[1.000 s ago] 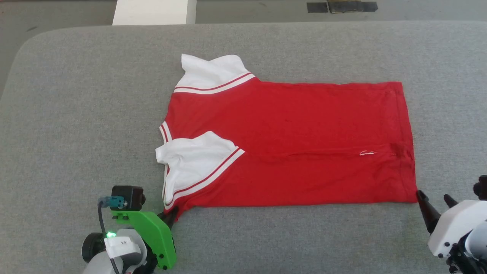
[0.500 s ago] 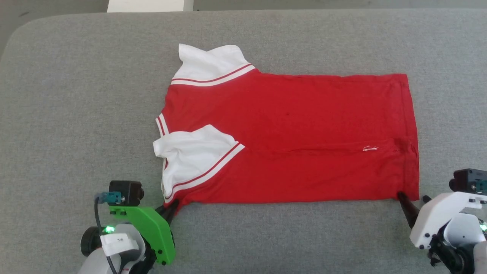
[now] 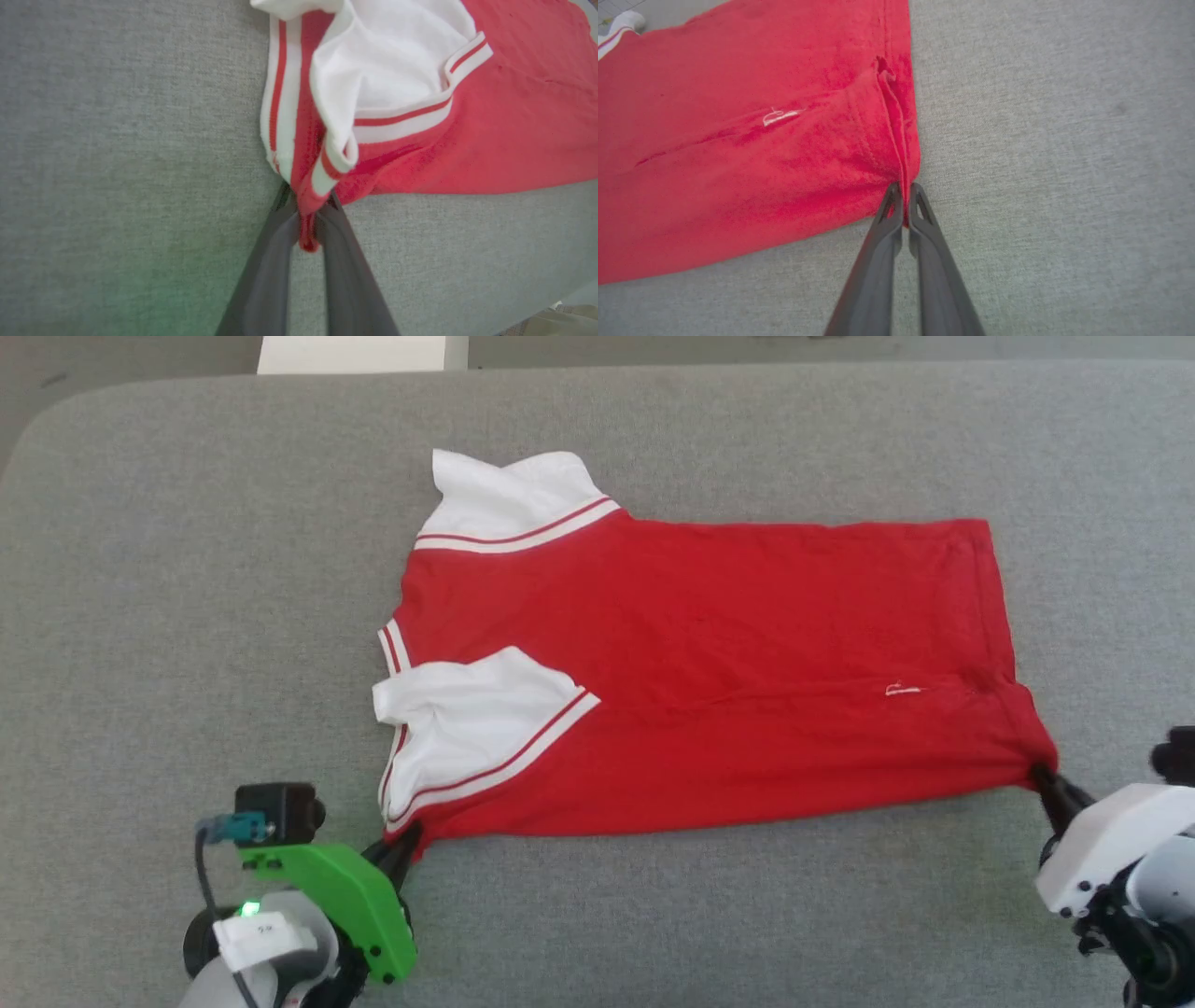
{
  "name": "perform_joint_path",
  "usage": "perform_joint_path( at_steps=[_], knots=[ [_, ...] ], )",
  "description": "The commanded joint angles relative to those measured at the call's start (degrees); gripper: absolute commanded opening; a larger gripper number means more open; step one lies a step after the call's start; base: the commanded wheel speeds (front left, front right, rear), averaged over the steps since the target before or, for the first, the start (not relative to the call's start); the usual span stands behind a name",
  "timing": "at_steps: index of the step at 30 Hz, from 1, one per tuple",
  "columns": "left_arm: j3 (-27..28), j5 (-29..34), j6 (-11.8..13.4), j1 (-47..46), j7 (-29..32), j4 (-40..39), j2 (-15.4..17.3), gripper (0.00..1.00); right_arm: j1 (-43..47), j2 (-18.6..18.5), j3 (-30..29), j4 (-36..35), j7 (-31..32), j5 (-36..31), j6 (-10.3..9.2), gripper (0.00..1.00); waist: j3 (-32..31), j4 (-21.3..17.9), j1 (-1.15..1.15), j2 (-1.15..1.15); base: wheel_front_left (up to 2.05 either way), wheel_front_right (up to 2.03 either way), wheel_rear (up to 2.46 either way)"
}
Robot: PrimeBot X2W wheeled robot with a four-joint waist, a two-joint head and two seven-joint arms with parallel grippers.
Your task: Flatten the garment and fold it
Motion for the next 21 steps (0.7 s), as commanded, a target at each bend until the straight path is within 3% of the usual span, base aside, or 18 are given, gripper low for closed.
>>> perform_joint_path(
  at_steps=[1,12,21],
  knots=[
    [0.6,-0.6,0.7,1.8,-0.3,-0.8,0.0,0.00,1.0,0.3,-0.7,-1.6,-0.5,0.8,-0.09,0.00,-1.2,0.2,0.00,0.00,0.00,0.00,0.00],
    [1.6,-3.3,5.3,13.6,1.8,-11.5,-0.4,0.00,10.1,2.2,-4.8,-13.4,3.2,2.6,-0.09,0.00,-3.9,0.2,0.00,0.00,0.00,0.00,0.00],
    [0.0,-3.6,6.3,15.4,3.9,-9.7,-0.7,0.00,13.5,2.5,-5.1,-11.3,3.7,4.6,-0.09,0.00,-4.1,0.8,0.00,0.00,0.00,0.00,0.00]
  ],
)
